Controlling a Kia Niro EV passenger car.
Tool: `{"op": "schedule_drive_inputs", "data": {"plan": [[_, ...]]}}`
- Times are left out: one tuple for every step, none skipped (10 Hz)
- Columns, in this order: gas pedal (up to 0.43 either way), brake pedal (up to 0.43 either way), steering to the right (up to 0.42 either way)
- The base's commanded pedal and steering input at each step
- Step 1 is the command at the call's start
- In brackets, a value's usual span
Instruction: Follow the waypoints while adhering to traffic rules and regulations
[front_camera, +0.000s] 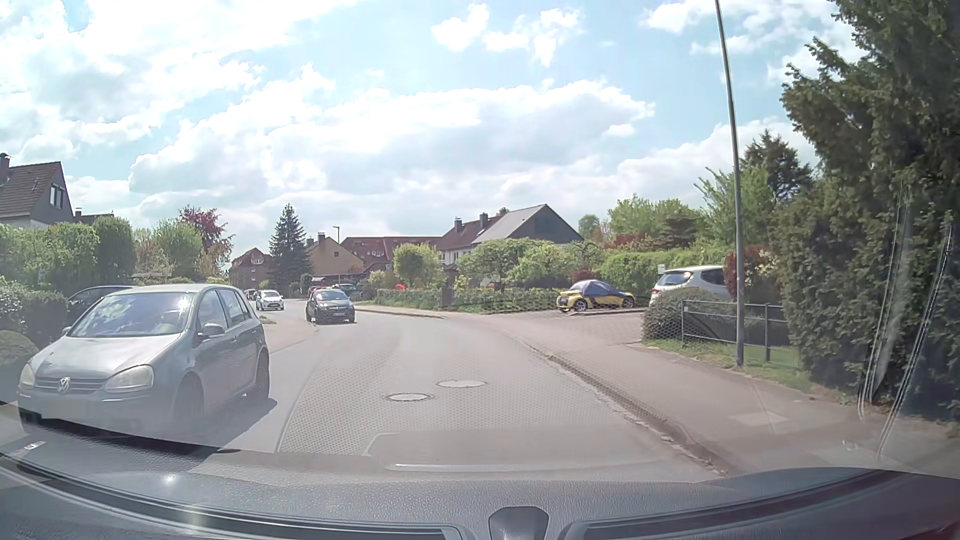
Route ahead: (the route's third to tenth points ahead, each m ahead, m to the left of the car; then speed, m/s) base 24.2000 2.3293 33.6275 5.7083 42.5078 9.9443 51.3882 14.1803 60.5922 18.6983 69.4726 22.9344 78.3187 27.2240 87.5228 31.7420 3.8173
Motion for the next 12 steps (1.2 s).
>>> {"op": "schedule_drive_inputs", "data": {"plan": [[0.0,0.0,-0.023],[0.0,0.0,-0.026],[0.0,0.0,-0.026],[0.0,0.0,-0.026],[0.0,0.0,-0.026],[0.0,0.0,-0.026],[0.0,0.0,-0.026],[0.0,0.0,-0.024],[0.0,0.0,-0.022],[0.0,0.0,-0.022],[0.0,0.0,-0.022],[0.0,0.0,-0.022]]}}
